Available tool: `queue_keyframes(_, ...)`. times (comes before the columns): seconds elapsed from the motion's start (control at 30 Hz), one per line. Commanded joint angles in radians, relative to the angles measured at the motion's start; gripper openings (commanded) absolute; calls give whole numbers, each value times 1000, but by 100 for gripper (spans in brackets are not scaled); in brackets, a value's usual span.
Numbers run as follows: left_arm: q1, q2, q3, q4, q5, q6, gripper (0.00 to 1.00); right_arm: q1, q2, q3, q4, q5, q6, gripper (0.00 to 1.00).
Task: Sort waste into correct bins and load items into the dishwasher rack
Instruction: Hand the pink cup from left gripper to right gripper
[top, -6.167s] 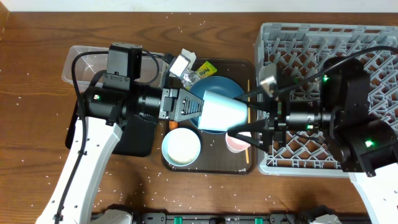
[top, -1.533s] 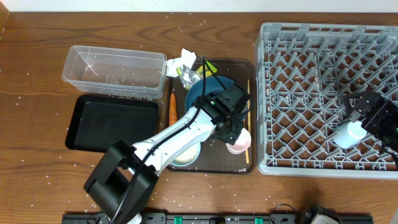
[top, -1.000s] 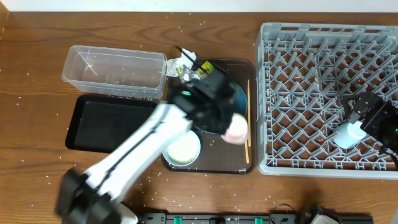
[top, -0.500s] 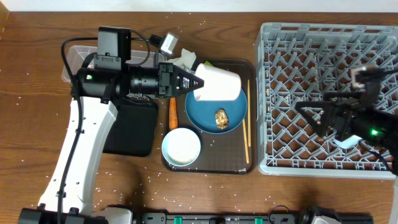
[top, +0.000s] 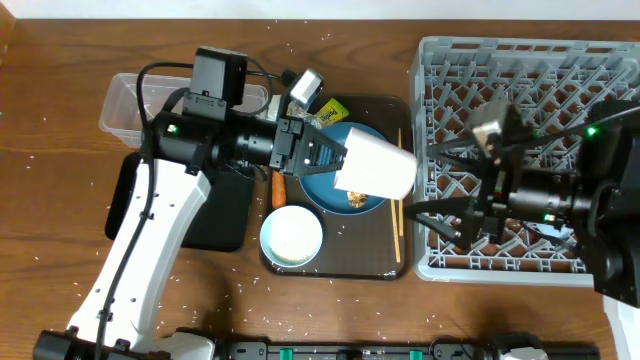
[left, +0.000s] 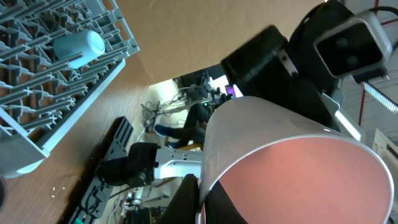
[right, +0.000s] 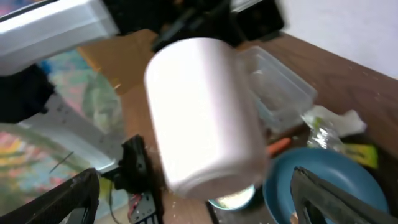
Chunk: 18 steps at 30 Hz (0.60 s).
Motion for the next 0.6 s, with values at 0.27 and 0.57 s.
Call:
queue_keyframes(0.27, -1, -10, 0, 2, 30, -35, 6, 116, 111, 7, 36, -8, -15, 72)
queue_keyframes(0.57, -1, -10, 0, 13, 30, -35, 24, 119, 98, 7, 54, 13, -15, 50)
